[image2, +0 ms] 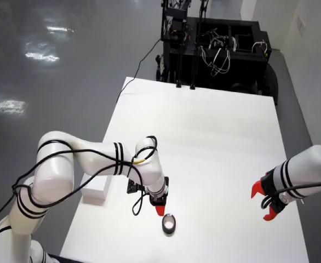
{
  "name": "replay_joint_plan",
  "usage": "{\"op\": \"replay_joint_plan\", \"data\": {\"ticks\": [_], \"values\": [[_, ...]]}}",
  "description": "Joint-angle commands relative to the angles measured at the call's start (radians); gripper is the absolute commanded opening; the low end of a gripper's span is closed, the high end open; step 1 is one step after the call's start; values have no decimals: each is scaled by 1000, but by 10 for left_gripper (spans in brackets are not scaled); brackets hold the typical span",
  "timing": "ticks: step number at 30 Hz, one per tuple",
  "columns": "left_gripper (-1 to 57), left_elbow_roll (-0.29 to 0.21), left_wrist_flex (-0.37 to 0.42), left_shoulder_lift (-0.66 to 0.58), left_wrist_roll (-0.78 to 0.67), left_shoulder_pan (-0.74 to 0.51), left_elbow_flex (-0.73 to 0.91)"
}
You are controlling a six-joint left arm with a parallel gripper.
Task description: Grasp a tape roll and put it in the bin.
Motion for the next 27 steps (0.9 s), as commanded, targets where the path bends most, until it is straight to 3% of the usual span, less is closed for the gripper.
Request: {"op": "replay_joint_plan", "data": {"ticks": [1,27], "values": [[240,-6,-106,182,-74,3,-19],[239,-2,-193,354,-74,-66,-56]]}}
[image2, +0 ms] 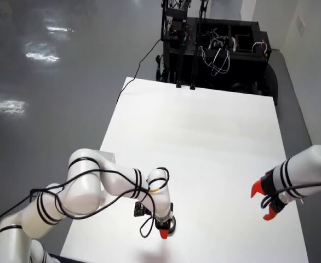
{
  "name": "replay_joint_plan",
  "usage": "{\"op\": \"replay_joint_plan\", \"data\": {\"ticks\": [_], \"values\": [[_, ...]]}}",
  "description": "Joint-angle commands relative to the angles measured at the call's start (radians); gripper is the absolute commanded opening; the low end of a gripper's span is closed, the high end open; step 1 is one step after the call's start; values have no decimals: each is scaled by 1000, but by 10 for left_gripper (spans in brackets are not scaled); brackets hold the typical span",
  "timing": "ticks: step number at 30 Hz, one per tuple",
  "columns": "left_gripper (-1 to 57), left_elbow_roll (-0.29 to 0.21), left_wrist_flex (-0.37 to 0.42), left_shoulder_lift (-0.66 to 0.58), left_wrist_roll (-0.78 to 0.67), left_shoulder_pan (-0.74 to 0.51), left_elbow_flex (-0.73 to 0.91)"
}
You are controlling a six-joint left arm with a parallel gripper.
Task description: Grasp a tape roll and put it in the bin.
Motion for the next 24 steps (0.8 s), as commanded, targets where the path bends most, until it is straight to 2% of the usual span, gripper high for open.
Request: {"op": "replay_joint_plan", "data": {"ticks": [1,9,21,24], "values": [[238,0,-53,94,-6,-25,-21],[237,15,-66,121,8,-6,-73],[227,18,-44,146,38,-8,-123],[223,21,-1,143,58,0,-145]]}}
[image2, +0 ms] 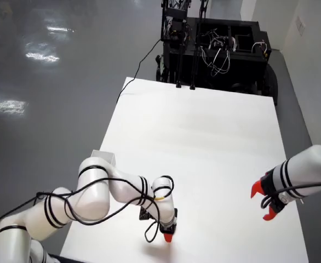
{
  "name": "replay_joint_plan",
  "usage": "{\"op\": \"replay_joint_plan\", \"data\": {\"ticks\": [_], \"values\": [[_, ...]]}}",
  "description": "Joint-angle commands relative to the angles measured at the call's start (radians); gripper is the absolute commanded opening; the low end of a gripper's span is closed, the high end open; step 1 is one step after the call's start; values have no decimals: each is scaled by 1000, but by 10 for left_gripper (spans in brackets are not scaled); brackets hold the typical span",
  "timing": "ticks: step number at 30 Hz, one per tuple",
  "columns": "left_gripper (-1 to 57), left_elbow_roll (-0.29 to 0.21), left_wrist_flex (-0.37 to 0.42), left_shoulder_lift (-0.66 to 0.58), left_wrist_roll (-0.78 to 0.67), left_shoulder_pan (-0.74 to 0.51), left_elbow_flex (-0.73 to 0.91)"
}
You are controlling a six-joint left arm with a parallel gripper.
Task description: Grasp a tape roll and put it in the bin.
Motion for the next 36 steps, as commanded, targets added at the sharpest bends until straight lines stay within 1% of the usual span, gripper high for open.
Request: {"op": "replay_joint_plan", "data": {"ticks": [1,4,5,13,20,24,29,36], "values": [[221,16,61,15,43,8,-62],[218,53,101,-31,45,5,-68],[218,58,113,-45,45,7,-68],[220,53,107,-65,45,24,-45],[221,50,58,-36,45,58,-34],[223,44,43,-24,45,48,-37],[223,39,46,-4,43,25,-66],[223,36,49,-1,43,5,-66]]}}
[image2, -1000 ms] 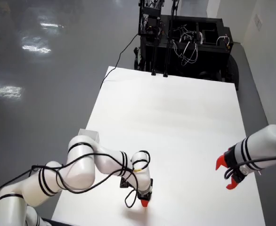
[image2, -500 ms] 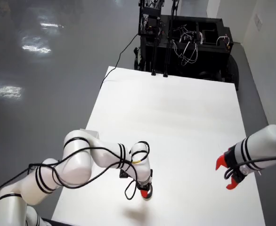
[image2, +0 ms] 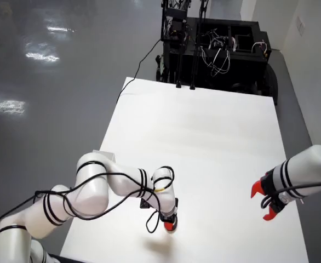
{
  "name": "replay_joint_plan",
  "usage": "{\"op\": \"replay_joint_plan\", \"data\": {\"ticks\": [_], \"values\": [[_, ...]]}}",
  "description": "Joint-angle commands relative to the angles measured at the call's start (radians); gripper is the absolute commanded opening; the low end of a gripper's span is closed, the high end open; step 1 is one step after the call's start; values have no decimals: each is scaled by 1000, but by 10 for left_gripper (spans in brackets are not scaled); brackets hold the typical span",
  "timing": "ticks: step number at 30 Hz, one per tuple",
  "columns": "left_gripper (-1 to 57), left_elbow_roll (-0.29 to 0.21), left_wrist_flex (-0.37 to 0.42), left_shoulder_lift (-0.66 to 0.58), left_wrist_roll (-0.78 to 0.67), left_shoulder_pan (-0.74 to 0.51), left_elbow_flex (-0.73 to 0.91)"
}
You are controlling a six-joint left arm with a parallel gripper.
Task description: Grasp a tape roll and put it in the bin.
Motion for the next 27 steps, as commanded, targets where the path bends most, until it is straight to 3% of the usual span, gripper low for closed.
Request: {"op": "replay_joint_plan", "data": {"ticks": [1,18,20,24,27], "values": [[223,-11,-7,26,0,-28,-16],[207,-17,-36,65,0,4,6],[167,-17,-38,66,0,4,6],[-6,-20,-38,66,0,3,6],[-6,-43,-16,66,6,3,6]]}}
